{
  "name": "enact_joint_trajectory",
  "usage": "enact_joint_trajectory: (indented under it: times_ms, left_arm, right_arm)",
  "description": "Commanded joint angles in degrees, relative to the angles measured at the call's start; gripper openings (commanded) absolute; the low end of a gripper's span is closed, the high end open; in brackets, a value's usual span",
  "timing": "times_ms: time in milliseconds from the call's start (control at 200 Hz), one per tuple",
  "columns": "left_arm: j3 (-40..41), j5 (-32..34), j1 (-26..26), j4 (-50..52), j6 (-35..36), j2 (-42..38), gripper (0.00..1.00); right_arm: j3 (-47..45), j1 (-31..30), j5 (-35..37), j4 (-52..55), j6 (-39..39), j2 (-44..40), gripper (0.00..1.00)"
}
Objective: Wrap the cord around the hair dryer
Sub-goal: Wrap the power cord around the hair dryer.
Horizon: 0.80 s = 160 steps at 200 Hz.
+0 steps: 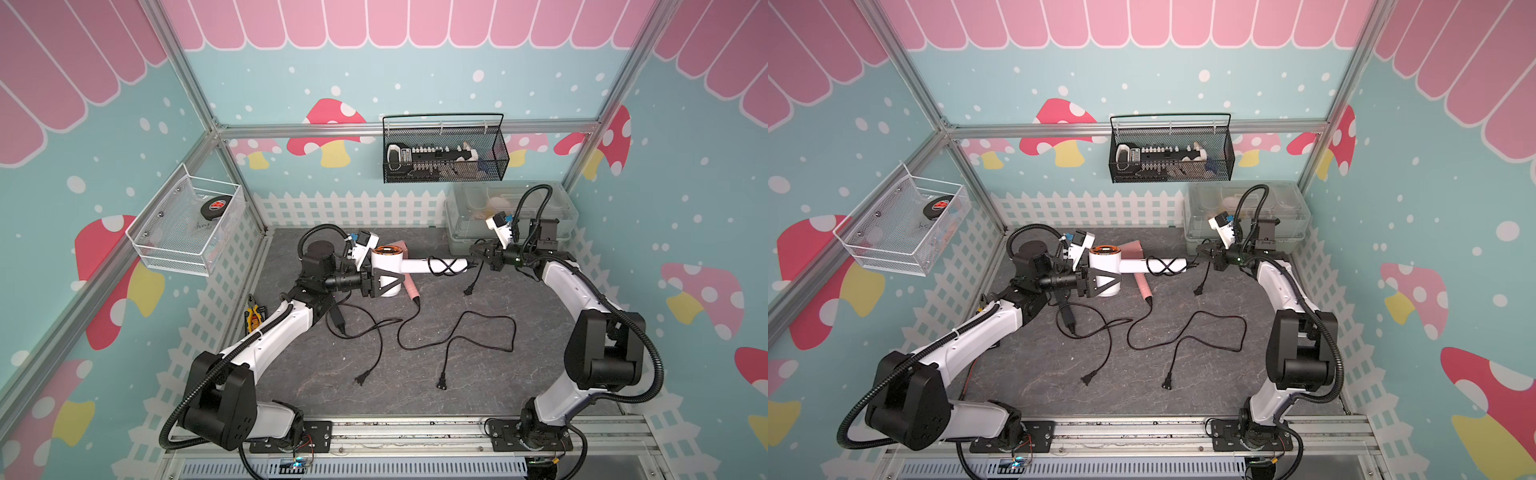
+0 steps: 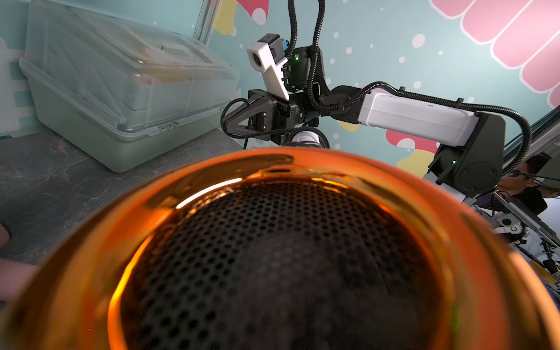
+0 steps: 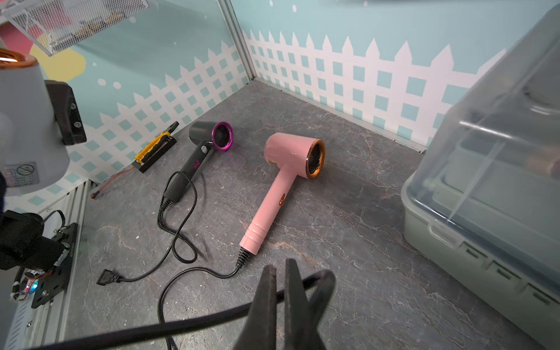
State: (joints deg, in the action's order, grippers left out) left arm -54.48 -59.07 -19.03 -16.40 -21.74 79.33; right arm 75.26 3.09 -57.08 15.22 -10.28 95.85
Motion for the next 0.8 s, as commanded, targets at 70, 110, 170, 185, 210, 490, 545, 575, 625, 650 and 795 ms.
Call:
enact_joint_trajectory:
  times_ms: [70, 110, 170, 185, 210, 490, 545, 575, 625, 650, 795]
  left_arm:
    - [-3.3, -3.0, -0.2, -6.5, -1.9, 0.3, 0.00]
    - [-3.1, -2.4, -0.2, -5.6, -1.2, 0.4, 0.00]
    - [-2.9, -1.5, -0.2, -3.8, 0.0, 0.5, 0.00]
    - [-2.8, -1.2, -0.2, -3.3, 0.4, 0.5, 0.00]
    - [-2.8, -0.8, -0.1, -2.5, 1.0, 0.4, 0.00]
    - [-5.1, 3.4, -0.2, 5.0, 5.1, 2.7, 0.00]
    - [-5.8, 4.5, -0.2, 7.0, 6.2, 3.2, 0.00]
    - [-6.4, 5.0, -0.2, 8.4, 7.1, 3.4, 0.00]
    - [-7.4, 5.9, -0.2, 10.9, 8.8, 4.1, 0.00]
    - [-7.8, 6.7, -0.2, 12.3, 9.6, 4.4, 0.00]
    - [-8.4, 9.1, -0.2, 14.2, 11.1, 5.9, 0.00]
  right_arm:
    - [0.8, -0.9, 5.5, 2.8, -4.2, -0.7, 0.00]
    - [0.7, -0.9, 6.0, 2.4, -4.0, -2.1, 0.00]
    - [1.1, -0.9, 7.0, 2.8, -4.0, -4.7, 0.00]
    - [1.4, -0.9, 7.3, 3.3, -4.2, -5.4, 0.00]
    - [2.0, -1.0, 7.8, 4.4, -4.8, -6.5, 0.00]
    - [15.5, -7.6, 13.9, 23.0, -15.3, -13.6, 0.00]
    - [19.0, -10.2, 15.4, 26.8, -17.4, -13.7, 0.00]
    - [21.0, -11.4, 16.3, 28.7, -18.5, -13.6, 0.00]
    - [24.6, -13.6, 17.2, 31.8, -20.0, -13.3, 0.00]
    - [26.3, -14.4, 17.8, 33.3, -20.6, -13.0, 0.00]
    - [37.6, -19.8, 21.6, 43.1, -25.1, -10.6, 0.00]
